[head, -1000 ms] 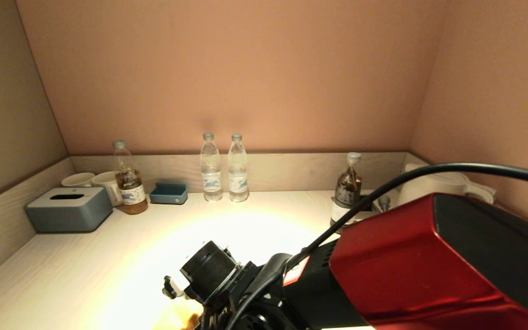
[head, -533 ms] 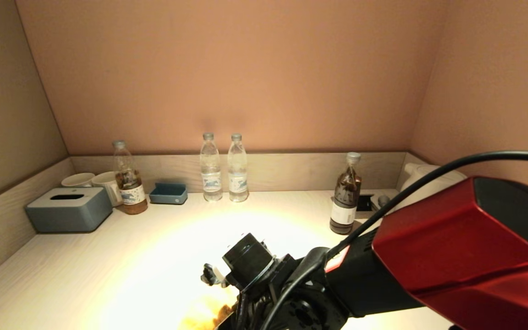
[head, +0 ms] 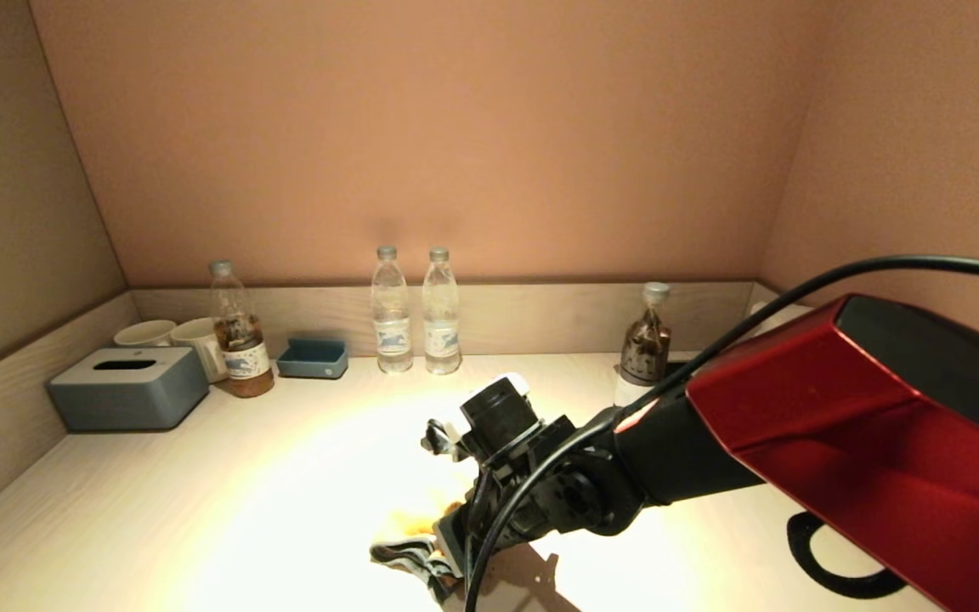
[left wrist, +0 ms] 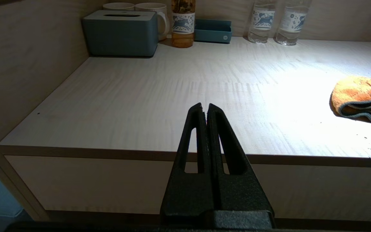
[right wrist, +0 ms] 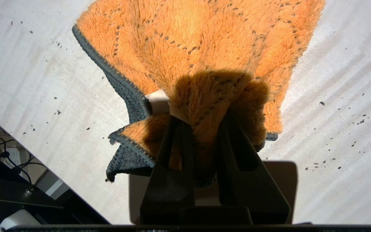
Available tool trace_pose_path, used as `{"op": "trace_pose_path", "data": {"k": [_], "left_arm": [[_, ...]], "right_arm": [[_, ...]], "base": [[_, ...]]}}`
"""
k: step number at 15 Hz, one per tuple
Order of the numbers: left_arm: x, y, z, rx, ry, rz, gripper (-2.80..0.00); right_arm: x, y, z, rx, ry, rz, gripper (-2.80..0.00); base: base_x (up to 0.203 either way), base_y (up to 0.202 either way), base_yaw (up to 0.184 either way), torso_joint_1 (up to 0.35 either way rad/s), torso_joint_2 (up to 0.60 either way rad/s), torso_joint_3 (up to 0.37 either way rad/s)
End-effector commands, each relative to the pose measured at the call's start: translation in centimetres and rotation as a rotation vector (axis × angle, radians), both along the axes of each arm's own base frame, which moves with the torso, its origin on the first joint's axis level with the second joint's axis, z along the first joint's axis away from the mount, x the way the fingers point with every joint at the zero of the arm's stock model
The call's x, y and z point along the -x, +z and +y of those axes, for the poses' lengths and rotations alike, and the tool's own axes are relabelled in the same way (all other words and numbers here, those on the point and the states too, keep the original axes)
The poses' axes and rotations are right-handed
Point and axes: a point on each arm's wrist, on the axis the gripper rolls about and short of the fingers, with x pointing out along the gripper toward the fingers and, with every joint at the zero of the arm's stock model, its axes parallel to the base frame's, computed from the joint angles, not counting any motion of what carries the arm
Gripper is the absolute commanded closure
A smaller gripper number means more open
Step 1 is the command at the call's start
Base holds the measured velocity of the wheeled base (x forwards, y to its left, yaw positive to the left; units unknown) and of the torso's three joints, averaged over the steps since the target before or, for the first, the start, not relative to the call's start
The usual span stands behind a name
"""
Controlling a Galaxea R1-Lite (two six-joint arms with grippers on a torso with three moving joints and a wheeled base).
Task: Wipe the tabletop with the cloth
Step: Sweep the stains on the table
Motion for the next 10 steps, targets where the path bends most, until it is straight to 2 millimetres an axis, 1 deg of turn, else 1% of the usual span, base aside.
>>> {"op": "trace_pose_path", "data": {"k": [1,3,5,6,7,9,10], "left_arm": [[0.0,0.0,0.0,0.001,0.001,0.000,0.00],[0.0,0.0,0.0,0.001,0.001,0.000,0.00],[0.0,0.0,0.0,0.001,0.001,0.000,0.00],[0.0,0.0,0.0,0.001,0.001,0.000,0.00],[0.0,0.0,0.0,0.001,0.001,0.000,0.00],[0.0,0.0,0.0,0.001,0.001,0.000,0.00],[0.0,0.0,0.0,0.001,0.001,0.000,0.00]], "right_arm": [[-2.2,-0.4,1.0,-0.018,-0.018,-0.018,0.00],[-3.9,-0.3,2.2,-0.030,-0.024,-0.033,0.00],[-4.9,-0.5,3.2,-0.028,-0.025,-0.029,0.00],[-4.8,-0.6,3.7,-0.020,-0.016,-0.019,0.00],[-4.1,-0.4,4.6,-0.022,0.007,-0.020,0.00],[-2.3,0.1,6.3,-0.027,0.062,-0.020,0.00],[-1.5,0.2,6.7,-0.027,0.080,-0.016,0.00]], "base": [[0.000,0.000,0.000,0.000,0.00,0.000],[0.000,0.000,0.000,0.000,0.00,0.000],[0.000,0.000,0.000,0.000,0.00,0.000],[0.000,0.000,0.000,0.000,0.00,0.000],[0.000,0.000,0.000,0.000,0.00,0.000],[0.000,0.000,0.000,0.000,0.00,0.000],[0.000,0.000,0.000,0.000,0.00,0.000]]}}
